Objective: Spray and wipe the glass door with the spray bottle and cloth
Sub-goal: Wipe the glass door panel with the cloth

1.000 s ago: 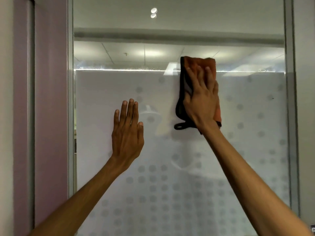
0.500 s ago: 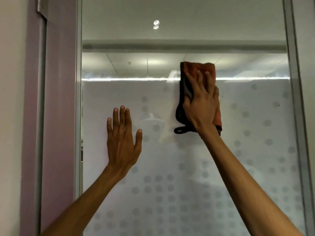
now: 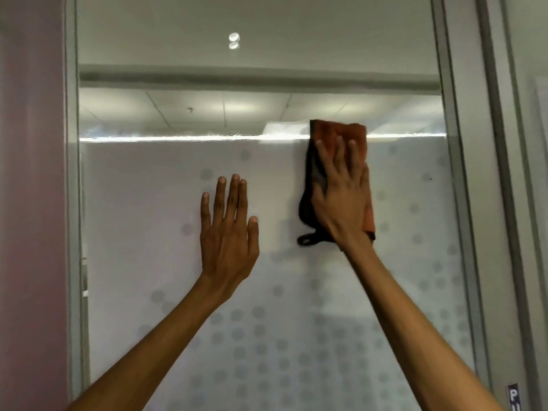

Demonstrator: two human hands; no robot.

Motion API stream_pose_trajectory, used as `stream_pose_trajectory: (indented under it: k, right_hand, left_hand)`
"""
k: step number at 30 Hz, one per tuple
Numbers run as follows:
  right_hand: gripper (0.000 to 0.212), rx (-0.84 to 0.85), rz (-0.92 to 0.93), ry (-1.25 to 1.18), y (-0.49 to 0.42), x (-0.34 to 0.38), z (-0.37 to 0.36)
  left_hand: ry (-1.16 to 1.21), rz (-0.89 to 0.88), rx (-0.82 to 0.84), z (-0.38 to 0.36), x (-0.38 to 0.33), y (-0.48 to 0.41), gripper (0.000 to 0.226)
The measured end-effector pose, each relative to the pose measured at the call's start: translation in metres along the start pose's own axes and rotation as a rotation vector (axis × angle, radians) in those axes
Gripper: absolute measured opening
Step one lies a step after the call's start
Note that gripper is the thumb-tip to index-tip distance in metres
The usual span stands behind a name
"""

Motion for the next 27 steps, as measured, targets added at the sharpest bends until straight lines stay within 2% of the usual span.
stream_pose_trajectory:
  k: [4,7,10,13,15,16,19,22,24,27]
  right_hand:
    - [0.069,0.084,0.237,0.065,0.061,-0.015,-0.010]
    - [0.071,0.070,0.080,0.030,0.030,-0.058,0.009]
    - [0.068,0.019,-0.033,-0.013,-0.012,-0.050,0.014]
    - [0.066,0.017,0.103,-0.014,0.005,-0.033,0.005]
    - [0.073,0.062,0.236,0.064,0.037,-0.047,0.002]
    - [0.077,0.084,0.245,0.096,0.047,-0.066,0.004]
    - [0.076,0.048,0.003,0.037,0.024,-0.123,0.029]
    - [0.068,-0.028,-0.145,-0.008,-0.017,-0.126,0.039]
    - [0.067,-0.056,-0.069,-0.010,-0.015,-0.105,0.035]
    - [0.069,0.005,0.171,0.029,0.034,-0.093,0.018]
  left_hand:
    - [0.020,0.077,-0.018,-0.008,-0.013,-0.007,0.060]
    - [0.013,0.073,-0.018,-0.012,-0.016,-0.008,0.059]
    - [0.033,0.071,-0.026,-0.015,-0.030,-0.017,0.058]
    - [0.058,0.063,-0.022,-0.021,-0.042,-0.023,0.059]
    - [0.061,0.056,-0.019,-0.023,-0.046,-0.025,0.060]
    - [0.061,0.052,-0.015,-0.024,-0.047,-0.025,0.060]
    - [0.052,0.014,0.002,-0.026,-0.052,-0.027,0.060]
    - [0.056,-0.010,-0.016,-0.029,-0.065,-0.034,0.059]
    - [0.070,0.002,-0.026,-0.032,-0.077,-0.040,0.059]
    - [0.082,-0.025,-0.010,-0.039,-0.101,-0.045,0.059]
Point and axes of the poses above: each hand's wrist, its own y-axis away from the middle knuckle, its own z-axis out of the back of the hand, x = y × z, the point moved 10 cm from there along -y, towards the middle knuckle, and after that the axes turned 10 degrees about -z, right-handed, at the moved point
